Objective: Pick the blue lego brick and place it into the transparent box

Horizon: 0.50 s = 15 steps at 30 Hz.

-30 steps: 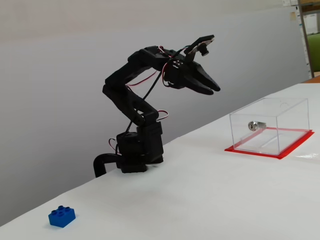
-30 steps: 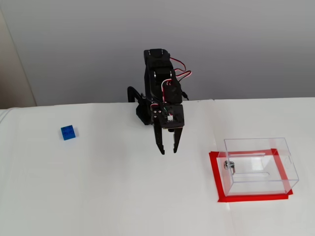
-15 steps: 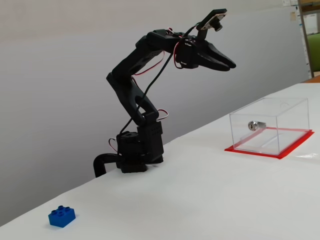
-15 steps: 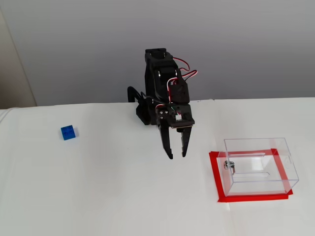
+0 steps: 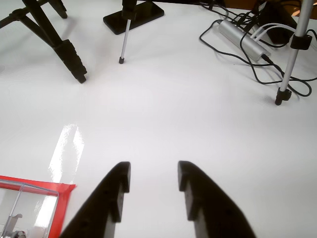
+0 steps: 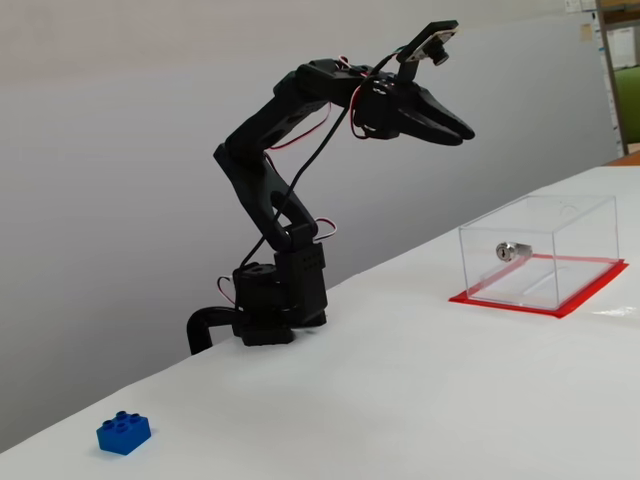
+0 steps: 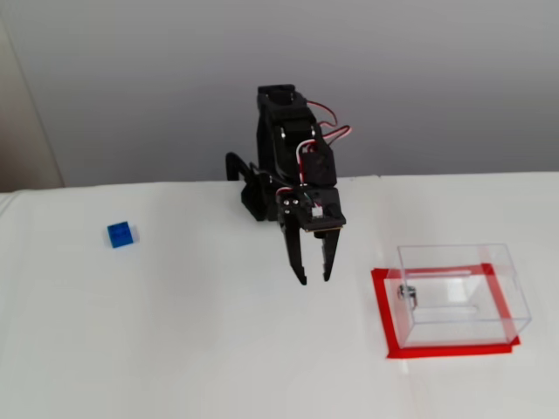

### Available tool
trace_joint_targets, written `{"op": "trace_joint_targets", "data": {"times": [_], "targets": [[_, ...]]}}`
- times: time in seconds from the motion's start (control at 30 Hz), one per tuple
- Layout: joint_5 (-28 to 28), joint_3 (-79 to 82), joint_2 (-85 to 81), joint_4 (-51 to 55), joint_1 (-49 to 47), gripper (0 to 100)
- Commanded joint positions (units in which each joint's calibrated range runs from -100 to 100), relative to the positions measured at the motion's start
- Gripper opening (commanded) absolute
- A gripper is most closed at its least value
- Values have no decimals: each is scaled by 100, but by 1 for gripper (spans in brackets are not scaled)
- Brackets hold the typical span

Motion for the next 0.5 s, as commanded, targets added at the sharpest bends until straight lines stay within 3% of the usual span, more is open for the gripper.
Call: {"op": "trace_joint_targets", "data": {"times": [0.0, 0.47], "targets": [[-19, -256, -11, -51, 267, 11], [-24, -274, 141, -51, 1886, 11]]}}
